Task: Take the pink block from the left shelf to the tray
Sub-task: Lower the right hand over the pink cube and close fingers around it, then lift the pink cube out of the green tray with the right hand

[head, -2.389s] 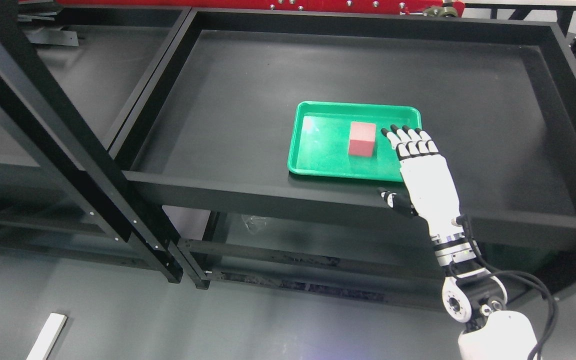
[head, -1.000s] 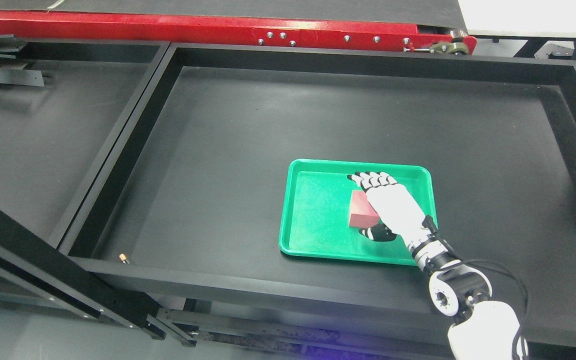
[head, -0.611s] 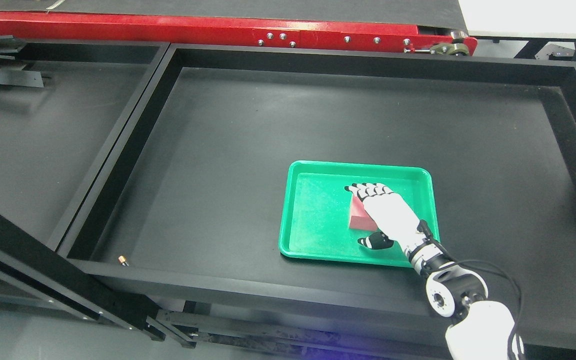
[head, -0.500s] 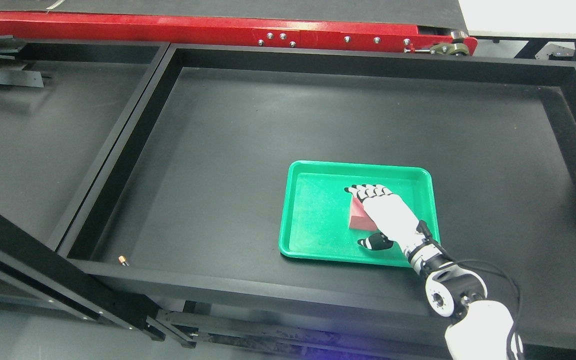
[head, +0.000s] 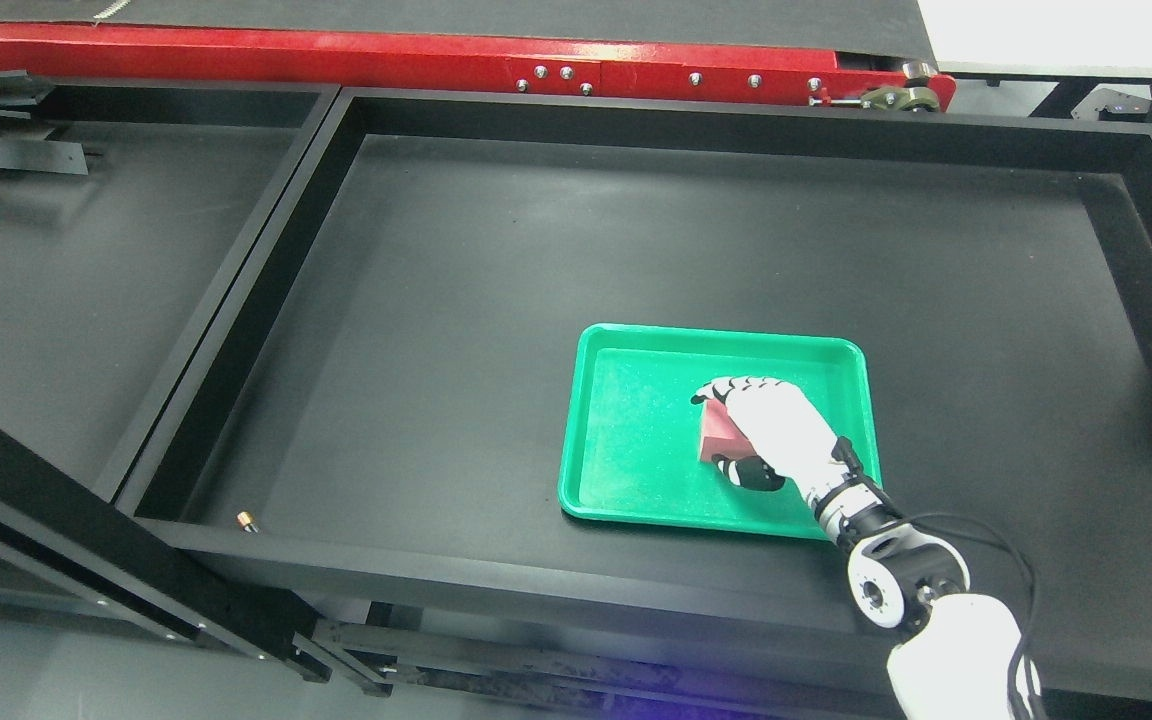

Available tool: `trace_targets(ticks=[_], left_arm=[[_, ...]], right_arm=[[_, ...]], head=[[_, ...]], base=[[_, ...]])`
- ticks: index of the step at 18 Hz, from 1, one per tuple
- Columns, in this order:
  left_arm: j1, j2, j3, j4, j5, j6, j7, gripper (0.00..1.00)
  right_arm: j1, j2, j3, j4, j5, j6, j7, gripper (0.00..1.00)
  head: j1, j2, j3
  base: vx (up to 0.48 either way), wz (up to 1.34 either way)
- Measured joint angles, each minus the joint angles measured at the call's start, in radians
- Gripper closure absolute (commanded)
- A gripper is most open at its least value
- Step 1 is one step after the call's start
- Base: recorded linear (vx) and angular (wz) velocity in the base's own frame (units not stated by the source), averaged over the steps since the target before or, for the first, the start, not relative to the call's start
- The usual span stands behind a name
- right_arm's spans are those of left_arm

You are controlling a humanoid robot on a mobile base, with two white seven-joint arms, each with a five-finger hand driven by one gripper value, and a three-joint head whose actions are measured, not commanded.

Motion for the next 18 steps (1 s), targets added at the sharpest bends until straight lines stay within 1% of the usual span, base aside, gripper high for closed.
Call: trace_targets(ticks=[4, 9, 12, 16, 18], left_arm=[[0.0, 0.0, 0.0, 0.0, 0.0, 0.0, 0.0, 0.0], [0.0, 0.0, 0.0, 0.0, 0.0, 0.0, 0.0, 0.0], [0.0, 0.0, 0.0, 0.0, 0.0, 0.0, 0.0, 0.0], [0.0, 0.0, 0.0, 0.0, 0.0, 0.0, 0.0, 0.0], [0.0, 0.0, 0.0, 0.0, 0.0, 0.0, 0.0, 0.0]], right_arm=[[-0.003, 0.0, -0.002, 0.008, -0.003, -0.029, 0.002, 0.97], [-0.004, 0.0, -0.014, 0.005, -0.03, -0.054, -0.047, 0.97], [-0.005, 0.0, -0.036, -0.018, -0.072, -0.092, -0.092, 0.97], [-0.005, 0.0, -0.07, -0.059, -0.163, -0.152, -0.122, 0.97], [-0.004, 0.0, -0.088, -0.077, -0.196, -0.166, -0.125, 0.97]], head=[[0.0, 0.0, 0.0], [0.0, 0.0, 0.0], [0.0, 0.0, 0.0], [0.0, 0.0, 0.0], [0.0, 0.0, 0.0]], base=[[0.0, 0.0], [0.0, 0.0], [0.0, 0.0], [0.0, 0.0], [0.0, 0.0]])
